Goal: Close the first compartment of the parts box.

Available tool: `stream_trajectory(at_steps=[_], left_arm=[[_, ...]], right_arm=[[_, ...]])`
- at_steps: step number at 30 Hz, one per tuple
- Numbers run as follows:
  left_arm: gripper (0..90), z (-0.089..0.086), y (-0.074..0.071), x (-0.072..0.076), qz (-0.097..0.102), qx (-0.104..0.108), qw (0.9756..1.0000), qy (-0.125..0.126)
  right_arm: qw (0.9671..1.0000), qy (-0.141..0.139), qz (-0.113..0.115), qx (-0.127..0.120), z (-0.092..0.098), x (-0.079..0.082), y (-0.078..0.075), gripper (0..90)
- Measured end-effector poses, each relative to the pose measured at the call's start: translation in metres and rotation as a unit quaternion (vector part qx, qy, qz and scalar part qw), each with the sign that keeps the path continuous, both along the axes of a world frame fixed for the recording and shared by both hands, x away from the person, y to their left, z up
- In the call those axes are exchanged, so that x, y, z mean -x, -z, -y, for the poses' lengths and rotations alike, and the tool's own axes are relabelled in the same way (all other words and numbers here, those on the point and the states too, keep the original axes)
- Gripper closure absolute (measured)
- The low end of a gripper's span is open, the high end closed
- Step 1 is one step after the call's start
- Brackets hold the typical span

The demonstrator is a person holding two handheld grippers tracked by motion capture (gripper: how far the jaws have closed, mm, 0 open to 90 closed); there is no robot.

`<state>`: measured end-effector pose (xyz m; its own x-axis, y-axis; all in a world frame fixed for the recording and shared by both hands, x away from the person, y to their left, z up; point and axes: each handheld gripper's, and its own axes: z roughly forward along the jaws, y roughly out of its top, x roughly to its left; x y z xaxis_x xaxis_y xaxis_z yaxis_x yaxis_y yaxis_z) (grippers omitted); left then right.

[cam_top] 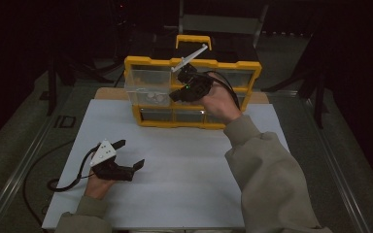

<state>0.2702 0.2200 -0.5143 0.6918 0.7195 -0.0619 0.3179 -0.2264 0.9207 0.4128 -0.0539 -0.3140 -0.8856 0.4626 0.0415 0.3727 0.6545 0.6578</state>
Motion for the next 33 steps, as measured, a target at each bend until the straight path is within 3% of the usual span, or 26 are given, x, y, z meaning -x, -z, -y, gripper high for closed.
stream_trajectory(at_steps=[10,26,33], left_arm=[[0.7,0.000,0.000,0.000,0.000,0.000,1.0000,0.000],[0.7,-0.001,-0.001,0.000,0.003,0.004,1.0000,-0.003],[0.7,-0.002,-0.002,0.001,0.004,0.005,1.0000,-0.004]], right_arm=[[0.9998,-0.019,-0.001,-0.009,-0.008,0.007,0.001,90.0],[0.9996,-0.019,-0.008,-0.022,-0.019,0.007,0.006,90.0],[0.9996,-0.020,-0.010,-0.016,-0.025,0.006,0.010,90.0]])
